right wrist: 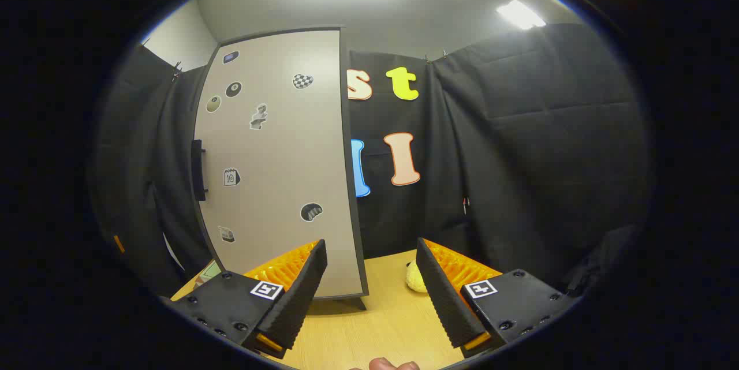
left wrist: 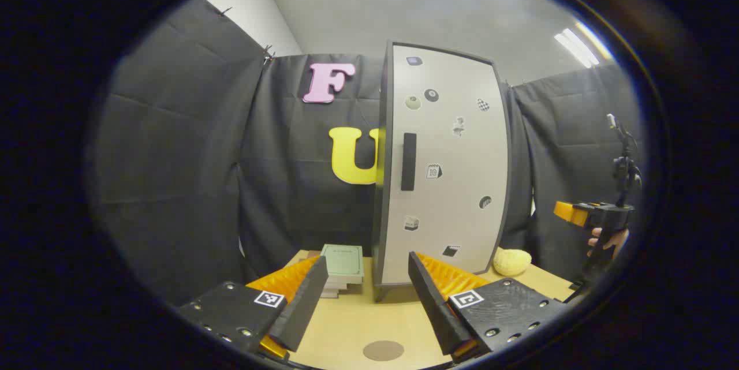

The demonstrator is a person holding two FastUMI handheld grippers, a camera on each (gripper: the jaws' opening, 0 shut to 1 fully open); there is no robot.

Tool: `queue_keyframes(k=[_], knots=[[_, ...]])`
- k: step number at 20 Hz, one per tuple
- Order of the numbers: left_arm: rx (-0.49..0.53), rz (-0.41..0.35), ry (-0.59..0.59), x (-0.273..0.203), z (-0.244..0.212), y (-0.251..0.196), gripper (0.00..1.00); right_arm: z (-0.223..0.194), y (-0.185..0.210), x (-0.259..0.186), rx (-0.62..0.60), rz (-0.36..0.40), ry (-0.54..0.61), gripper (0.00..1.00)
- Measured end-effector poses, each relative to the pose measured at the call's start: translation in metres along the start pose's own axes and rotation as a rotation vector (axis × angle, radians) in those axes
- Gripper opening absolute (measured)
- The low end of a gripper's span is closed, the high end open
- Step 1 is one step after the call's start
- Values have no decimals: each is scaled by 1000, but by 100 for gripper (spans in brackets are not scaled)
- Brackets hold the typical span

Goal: Open the cabinet door with the right hand, grasp the bottle in the cabinet with the left hand and place it on the coaster, then close the cabinet door with the right hand.

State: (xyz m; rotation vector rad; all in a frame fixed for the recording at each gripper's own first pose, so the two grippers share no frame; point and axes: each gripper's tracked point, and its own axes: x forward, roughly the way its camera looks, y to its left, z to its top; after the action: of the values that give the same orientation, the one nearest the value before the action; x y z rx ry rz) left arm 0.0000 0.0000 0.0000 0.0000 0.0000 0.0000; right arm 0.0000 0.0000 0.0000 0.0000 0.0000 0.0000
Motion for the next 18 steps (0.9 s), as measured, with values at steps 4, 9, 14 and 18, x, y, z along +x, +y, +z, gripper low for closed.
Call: queue_keyframes(k=[4, 9, 14, 18], knots=[[4, 9, 19, -12, -13, 1, 88, 6, 4, 1, -5, 6, 10, 98], [17, 9, 2, -13, -7, 4, 88, 14, 12, 1, -8, 10, 8, 98], [-4, 25, 13, -11, -13, 7, 88, 18, 27, -4, -33, 54, 21, 98], [1, 40, 36, -12, -22, 13, 88, 26, 43, -1, -54, 99, 17, 98]])
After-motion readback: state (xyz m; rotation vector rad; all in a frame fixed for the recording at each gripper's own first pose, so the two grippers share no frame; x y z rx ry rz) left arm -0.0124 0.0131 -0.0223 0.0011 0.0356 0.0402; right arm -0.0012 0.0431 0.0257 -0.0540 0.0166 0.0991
